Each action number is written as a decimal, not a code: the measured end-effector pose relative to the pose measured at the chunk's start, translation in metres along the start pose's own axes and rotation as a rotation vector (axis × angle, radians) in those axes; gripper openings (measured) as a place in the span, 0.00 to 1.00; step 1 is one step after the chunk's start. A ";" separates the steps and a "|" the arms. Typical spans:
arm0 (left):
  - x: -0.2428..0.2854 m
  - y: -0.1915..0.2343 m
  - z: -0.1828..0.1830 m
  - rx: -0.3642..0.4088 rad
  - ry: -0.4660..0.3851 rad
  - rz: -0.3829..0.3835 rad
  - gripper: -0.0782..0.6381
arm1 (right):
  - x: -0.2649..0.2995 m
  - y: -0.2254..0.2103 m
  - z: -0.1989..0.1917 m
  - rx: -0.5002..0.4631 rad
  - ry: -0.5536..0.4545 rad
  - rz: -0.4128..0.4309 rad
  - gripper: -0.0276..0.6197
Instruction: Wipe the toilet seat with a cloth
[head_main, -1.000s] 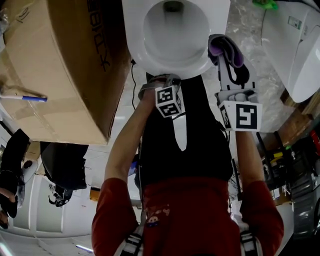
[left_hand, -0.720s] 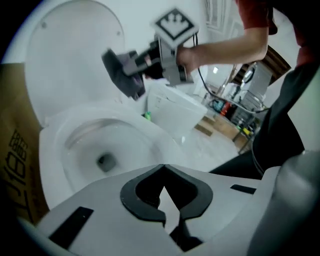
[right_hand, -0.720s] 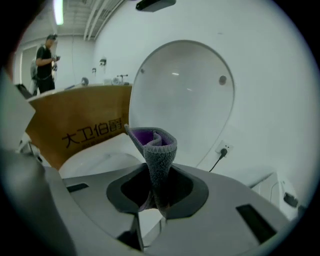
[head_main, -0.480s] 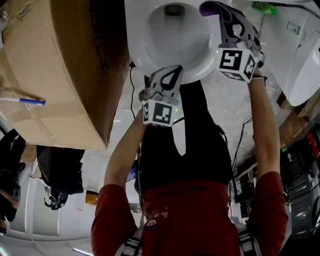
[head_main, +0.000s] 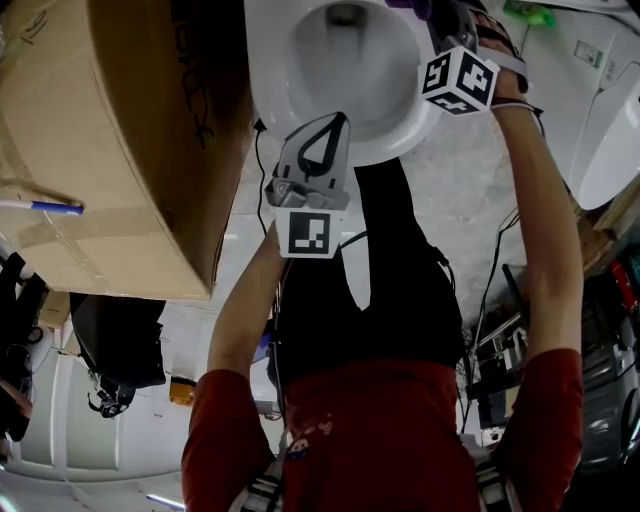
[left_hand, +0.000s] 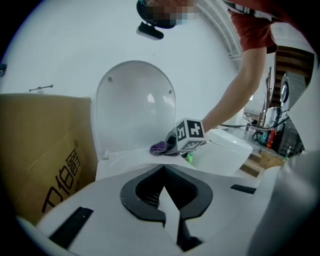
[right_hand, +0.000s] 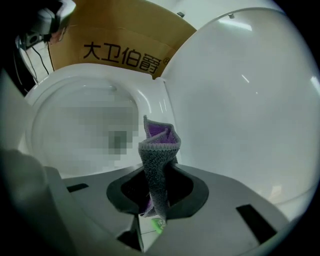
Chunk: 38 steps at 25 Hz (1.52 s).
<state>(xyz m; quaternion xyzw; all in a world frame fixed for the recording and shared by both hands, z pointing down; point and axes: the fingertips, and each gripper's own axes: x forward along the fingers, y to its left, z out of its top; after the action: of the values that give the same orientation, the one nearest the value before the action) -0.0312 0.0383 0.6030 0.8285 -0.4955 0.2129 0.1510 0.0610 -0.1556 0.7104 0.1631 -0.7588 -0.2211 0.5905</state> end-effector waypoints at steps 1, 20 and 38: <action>0.000 0.000 0.000 0.001 0.000 0.000 0.13 | 0.000 0.000 0.000 -0.002 -0.001 0.010 0.14; -0.019 0.019 -0.003 0.004 0.002 0.075 0.13 | -0.075 0.137 -0.027 0.229 0.024 0.179 0.14; -0.066 0.057 -0.031 -0.098 -0.012 0.228 0.13 | -0.142 0.283 0.067 0.344 -0.067 0.486 0.14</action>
<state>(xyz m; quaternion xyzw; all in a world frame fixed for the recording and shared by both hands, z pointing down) -0.1157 0.0763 0.5986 0.7595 -0.5972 0.1993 0.1634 0.0355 0.1665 0.7291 0.0669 -0.8211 0.0532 0.5644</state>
